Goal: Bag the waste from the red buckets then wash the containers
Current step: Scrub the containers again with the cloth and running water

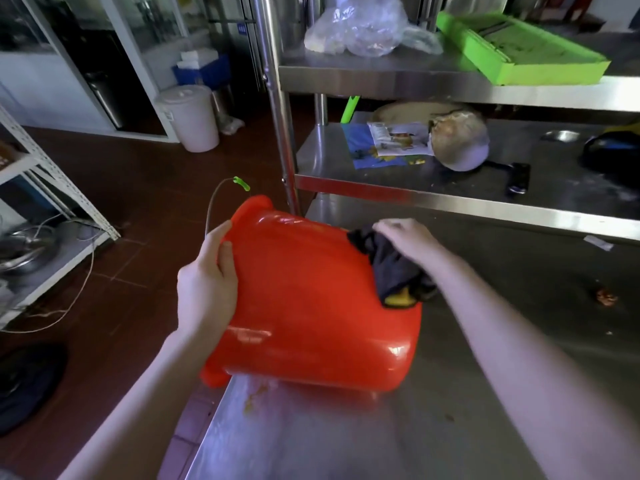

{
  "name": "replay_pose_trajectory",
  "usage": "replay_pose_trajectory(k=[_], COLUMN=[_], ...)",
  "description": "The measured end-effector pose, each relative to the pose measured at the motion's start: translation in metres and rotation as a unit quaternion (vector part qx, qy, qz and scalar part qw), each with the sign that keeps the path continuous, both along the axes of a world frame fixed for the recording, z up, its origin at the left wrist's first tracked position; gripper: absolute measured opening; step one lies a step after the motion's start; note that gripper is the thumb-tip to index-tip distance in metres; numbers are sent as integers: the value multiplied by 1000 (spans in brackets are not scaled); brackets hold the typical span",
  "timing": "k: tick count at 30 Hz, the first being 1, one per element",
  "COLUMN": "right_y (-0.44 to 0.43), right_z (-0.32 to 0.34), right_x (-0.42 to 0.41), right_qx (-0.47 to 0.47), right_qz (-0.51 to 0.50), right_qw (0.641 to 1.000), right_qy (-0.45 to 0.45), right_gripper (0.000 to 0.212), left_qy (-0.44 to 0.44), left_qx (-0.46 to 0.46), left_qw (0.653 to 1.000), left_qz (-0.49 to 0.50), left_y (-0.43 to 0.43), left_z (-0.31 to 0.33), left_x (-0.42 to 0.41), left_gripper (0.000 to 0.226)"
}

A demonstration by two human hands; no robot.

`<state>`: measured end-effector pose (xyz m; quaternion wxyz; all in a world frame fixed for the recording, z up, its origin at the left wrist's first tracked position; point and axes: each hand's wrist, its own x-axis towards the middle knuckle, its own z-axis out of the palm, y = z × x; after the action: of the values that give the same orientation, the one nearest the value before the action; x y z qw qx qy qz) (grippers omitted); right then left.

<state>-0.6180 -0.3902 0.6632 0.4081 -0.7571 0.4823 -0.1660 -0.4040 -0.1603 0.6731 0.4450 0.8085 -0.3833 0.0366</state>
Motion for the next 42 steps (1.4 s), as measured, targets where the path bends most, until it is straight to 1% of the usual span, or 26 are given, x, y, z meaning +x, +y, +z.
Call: replay_pose_trajectory(k=[1,2,4,5,6,7,8,10,11,12,14,16,19,21,23,25,26,28,31,33,35,36,37,39,40,42], right_y=[-15,-22,-13,3,23,46,72,124,146,162,172,161,127,100,73,55,53,59,83,108,134,144,150,154,152,148], right_z=[-1,-5,-12,-14,-15,-17,-20,-34,-43,-50,-58,-54,-30,-7,15,28,31,33,26,17,2,-6,-13,-24,-26,-28], right_x=[-2,-5,-17,-26,-36,-45,-53,-61,-59,-55,-46,-35,-10,15,47,80,93,110,108,93,72,60,48,24,14,-7], right_qx=[48,66,44,15,-31,-100,-183,-339,-395,-433,-466,-472,-430,-360,-248,-161,-149,-164,-270,-357,-432,-453,-464,-463,-452,-417], right_qz=[-4,-4,-1,4,20,45,72,119,143,162,174,154,85,43,40,56,66,88,156,212,252,266,272,259,243,199], right_qw=[999,998,999,999,996,989,976,932,907,887,866,867,899,931,968,985,986,981,947,909,866,851,842,844,853,882], right_qy=[10,16,-7,-42,-79,-101,-96,-43,-10,18,43,36,-9,-28,-30,-22,-24,-44,-74,-48,-5,20,46,82,90,95], right_gripper=[29,30,33,34,34,35,38,44,46,47,48,47,43,42,40,39,38,38,39,45,57,65,71,79,81,82], left_qy=[-7,-13,-28,-38,-46,-51,-52,-43,-32,-21,-9,10,20,28,49,71,78,82,106,122,139,139,131,107,103,141], left_qx=[19,38,72,84,93,101,108,113,107,97,71,47,20,13,5,-5,-8,-4,5,8,13,17,19,26,34,52], left_qw=[1000,999,997,996,995,994,993,993,993,994,995,996,997,997,996,994,992,991,988,987,984,983,983,982,981,975], left_qz=[4,7,3,-3,-8,-12,-13,-17,-25,-37,-65,-80,-69,-67,-78,-89,-94,-104,-114,-109,-110,-117,-129,-153,-159,-166], left_y=[-7,-14,-26,-30,-32,-34,-37,-46,-51,-53,-54,-51,-48,-46,-42,-36,-33,-26,-23,-25,-28,-27,-26,-22,-21,-19], left_z=[2,6,12,14,16,17,18,21,22,23,22,19,12,9,7,3,0,-3,-2,2,7,8,9,10,11,14], left_x=[2,6,11,13,15,16,16,13,10,6,-3,-9,-11,-10,-10,-8,-8,-7,-6,-4,-4,-5,-7,-7,-5,1], left_gripper=[33,34,34,34,34,34,33,34,34,35,35,34,33,32,32,32,33,34,33,31,30,33,42,65,76,94])
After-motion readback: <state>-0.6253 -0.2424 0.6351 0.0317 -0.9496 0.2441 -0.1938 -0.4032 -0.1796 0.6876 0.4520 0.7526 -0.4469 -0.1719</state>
